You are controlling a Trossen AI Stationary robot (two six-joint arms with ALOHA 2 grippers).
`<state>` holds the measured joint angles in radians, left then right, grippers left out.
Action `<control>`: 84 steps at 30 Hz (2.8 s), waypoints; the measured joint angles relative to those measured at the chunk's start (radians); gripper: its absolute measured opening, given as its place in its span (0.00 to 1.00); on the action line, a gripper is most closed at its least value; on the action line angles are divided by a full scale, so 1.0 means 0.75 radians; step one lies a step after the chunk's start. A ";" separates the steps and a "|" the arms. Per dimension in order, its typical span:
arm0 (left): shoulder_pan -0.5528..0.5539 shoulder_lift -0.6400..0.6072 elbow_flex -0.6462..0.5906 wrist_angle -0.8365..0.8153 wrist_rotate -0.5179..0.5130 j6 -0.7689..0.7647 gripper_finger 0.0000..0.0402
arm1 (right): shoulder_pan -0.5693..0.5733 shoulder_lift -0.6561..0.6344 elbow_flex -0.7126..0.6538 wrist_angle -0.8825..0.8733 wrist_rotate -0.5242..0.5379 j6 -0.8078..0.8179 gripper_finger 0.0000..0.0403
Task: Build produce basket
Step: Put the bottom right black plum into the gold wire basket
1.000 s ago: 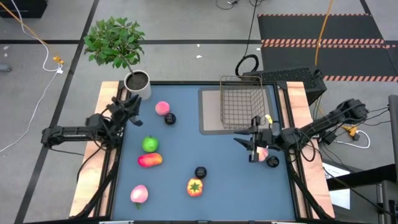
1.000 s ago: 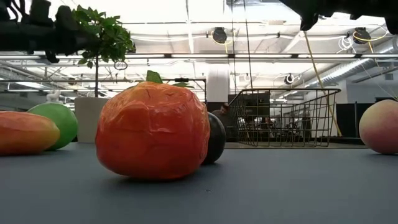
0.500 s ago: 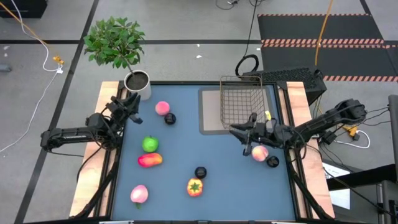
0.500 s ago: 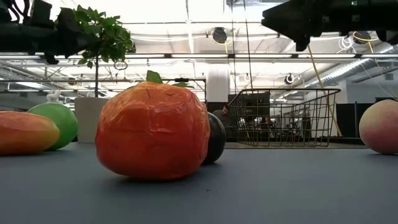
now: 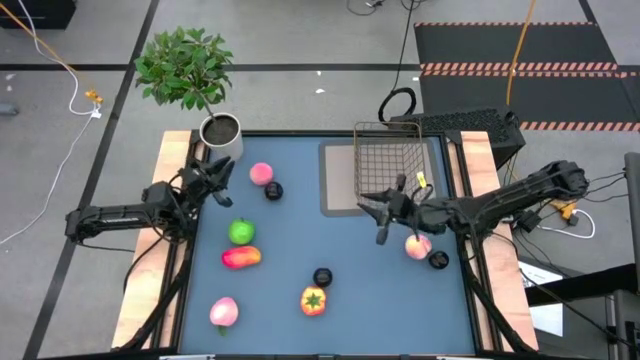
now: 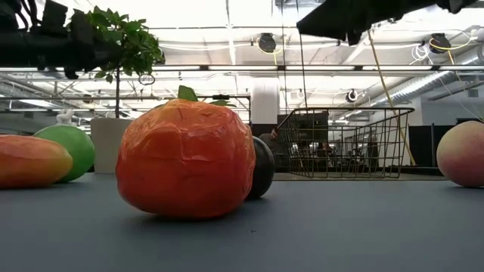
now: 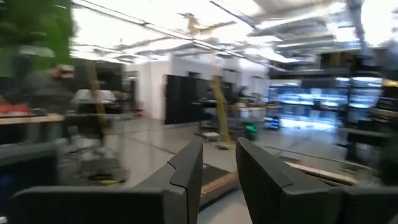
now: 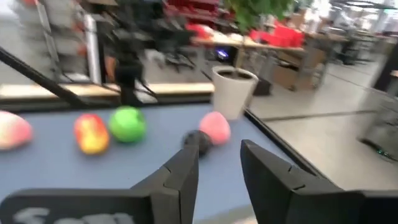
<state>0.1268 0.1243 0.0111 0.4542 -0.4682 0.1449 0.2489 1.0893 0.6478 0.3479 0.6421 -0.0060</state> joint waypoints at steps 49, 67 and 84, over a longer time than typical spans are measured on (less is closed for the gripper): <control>-0.173 1.047 0.225 0.574 0.378 -0.222 0.48 | 0.109 -0.068 0.332 -1.087 -0.439 1.082 0.62; -0.170 1.047 0.225 0.591 0.375 -0.197 0.48 | 0.114 -0.069 0.324 -1.086 -0.442 1.001 0.62; -0.176 1.048 0.225 0.563 0.376 -0.204 0.48 | 0.107 -0.063 0.064 -0.418 -0.544 0.545 0.62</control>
<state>-0.0051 0.9100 0.1795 0.8761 -0.1864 -0.0080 0.3293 1.0424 0.6954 0.0344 0.2344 0.4030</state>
